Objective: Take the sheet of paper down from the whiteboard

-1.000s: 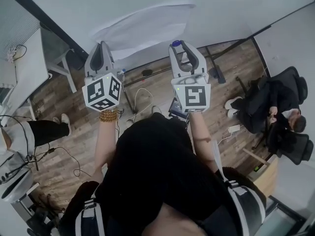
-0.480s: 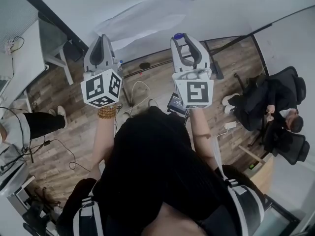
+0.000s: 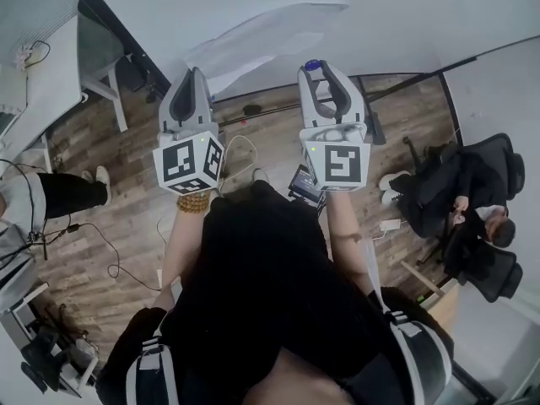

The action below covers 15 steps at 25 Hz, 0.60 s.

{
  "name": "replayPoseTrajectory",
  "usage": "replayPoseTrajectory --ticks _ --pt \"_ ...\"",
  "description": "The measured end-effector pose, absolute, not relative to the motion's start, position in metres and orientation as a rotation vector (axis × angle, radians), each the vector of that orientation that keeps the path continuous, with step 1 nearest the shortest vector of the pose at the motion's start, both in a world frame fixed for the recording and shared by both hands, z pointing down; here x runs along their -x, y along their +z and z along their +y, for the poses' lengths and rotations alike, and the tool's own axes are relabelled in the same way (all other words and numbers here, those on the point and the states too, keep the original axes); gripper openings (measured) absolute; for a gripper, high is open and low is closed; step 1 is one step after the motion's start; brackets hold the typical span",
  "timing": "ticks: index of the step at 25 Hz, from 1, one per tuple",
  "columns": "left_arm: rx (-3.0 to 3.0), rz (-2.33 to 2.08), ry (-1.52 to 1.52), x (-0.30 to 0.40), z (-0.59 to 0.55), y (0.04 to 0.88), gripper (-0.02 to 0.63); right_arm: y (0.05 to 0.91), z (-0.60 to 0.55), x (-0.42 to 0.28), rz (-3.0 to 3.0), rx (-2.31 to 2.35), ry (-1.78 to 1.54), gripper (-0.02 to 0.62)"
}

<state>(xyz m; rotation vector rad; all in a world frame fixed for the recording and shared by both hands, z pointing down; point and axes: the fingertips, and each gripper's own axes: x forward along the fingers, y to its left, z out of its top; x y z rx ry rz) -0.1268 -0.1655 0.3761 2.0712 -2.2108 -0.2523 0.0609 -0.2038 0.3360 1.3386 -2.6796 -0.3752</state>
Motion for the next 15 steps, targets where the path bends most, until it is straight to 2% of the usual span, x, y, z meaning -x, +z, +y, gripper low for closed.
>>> replayPoseTrajectory --ticks 5,15 --pt "-2.032 -2.211 -0.246 0.124 -0.149 0.389 0.017 0.337 -0.189 -0.032 -2.755 -1.251 -0.450 0.121" --pt "-1.943 -2.287 -0.200 0.117 -0.112 0.409 0.017 0.366 -0.169 -0.020 -2.815 -1.245 -0.300 0.121"
